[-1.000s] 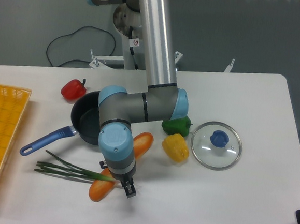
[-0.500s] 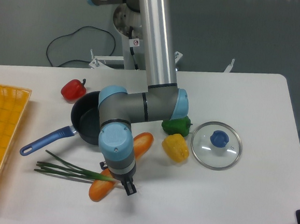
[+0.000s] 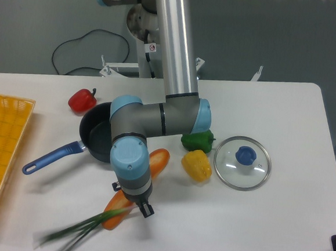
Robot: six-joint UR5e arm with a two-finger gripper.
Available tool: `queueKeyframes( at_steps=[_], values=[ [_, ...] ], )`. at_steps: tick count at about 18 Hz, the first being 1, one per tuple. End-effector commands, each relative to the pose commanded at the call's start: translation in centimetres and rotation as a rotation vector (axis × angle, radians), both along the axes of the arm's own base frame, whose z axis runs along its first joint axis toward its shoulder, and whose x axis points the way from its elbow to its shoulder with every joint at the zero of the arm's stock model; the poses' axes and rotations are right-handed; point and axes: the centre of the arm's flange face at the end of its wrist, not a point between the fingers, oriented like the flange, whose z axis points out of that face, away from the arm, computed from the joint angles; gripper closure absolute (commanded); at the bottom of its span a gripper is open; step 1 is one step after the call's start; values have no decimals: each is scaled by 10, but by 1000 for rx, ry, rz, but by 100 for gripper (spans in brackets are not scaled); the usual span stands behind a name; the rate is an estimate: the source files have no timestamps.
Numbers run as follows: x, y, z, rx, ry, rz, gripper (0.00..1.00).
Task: Pick up the green onion
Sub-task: 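Lift the green onion up off the table with the gripper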
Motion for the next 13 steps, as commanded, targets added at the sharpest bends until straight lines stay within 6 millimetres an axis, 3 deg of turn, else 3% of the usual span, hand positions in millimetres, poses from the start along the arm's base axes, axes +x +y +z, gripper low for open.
queueKeyframes(
  at_steps=[7, 13],
  values=[
    [-16, -13, 35, 39, 17, 24, 91],
    [-10, -37, 79, -1, -18, 39, 91]
  ],
)
